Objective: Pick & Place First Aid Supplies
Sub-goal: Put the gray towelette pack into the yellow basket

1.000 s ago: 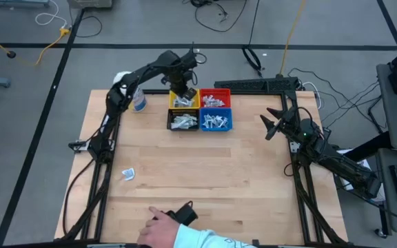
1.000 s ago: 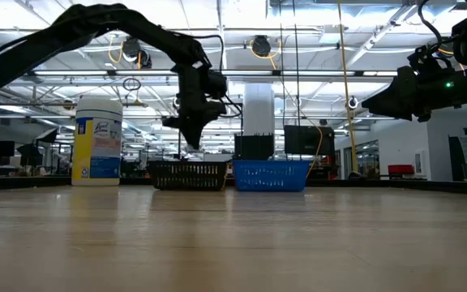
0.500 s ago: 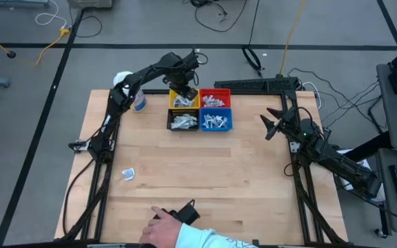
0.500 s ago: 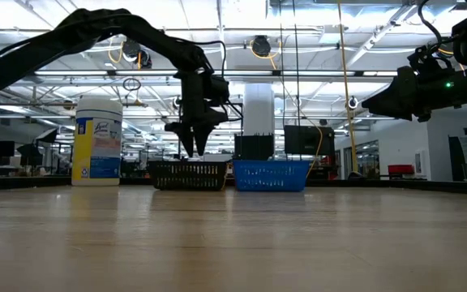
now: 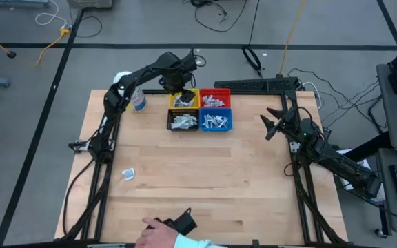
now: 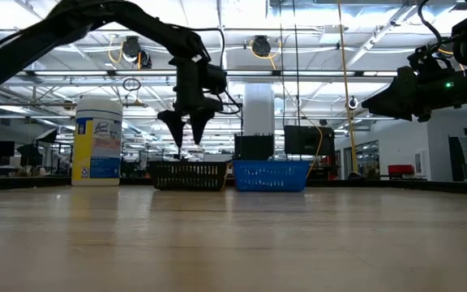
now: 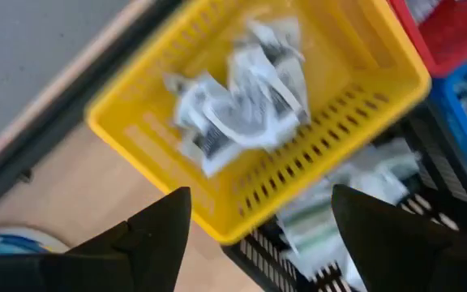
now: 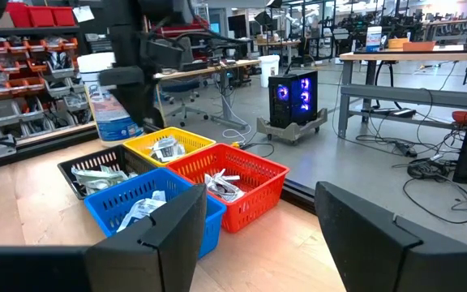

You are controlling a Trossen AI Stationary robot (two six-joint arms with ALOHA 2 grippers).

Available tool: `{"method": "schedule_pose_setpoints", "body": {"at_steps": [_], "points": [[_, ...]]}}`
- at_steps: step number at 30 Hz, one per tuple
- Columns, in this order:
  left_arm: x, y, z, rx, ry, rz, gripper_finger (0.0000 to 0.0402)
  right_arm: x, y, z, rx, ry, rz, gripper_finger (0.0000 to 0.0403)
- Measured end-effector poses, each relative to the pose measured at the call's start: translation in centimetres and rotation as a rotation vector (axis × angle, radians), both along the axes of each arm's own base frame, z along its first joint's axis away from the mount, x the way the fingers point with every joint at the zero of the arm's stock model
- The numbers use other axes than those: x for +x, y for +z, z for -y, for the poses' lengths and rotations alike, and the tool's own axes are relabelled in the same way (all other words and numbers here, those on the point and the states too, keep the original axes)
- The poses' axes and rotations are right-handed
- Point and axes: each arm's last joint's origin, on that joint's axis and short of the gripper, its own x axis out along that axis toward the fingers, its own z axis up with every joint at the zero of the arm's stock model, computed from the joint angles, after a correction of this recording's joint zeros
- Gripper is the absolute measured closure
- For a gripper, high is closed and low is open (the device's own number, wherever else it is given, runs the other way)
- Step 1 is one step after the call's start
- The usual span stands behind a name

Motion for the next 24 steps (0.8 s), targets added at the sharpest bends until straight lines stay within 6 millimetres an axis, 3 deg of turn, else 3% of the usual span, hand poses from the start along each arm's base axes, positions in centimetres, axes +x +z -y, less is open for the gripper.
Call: {"method": "schedule_pose_setpoints", "body": {"at_steps": [6, 11, 18, 24], "points": [[-1.1, 0.4, 3.2, -0.031, -0.009, -0.023, 0.0104, 0.0, 0.0, 0.0, 0.0, 0.0, 0.001, 0.0175], [-2.7, 0.4, 7.0, -0.046, 0.005, -0.036, 0.0115, 0.0, 0.0, 0.0, 0.0, 0.0, 0.0, 0.0175], [-6.1, 0.6, 13.4, -0.069, 0.038, 0.012, 0.0119, 0.0, 0.0, 0.0, 0.0, 0.0, 0.0, 0.0175], [-9.7, -0.5, 18.4, -0.099, 0.103, -0.047, 0.0119, 0.0, 0.0, 0.0, 0.0, 0.0, 0.0, 0.0175]]}}
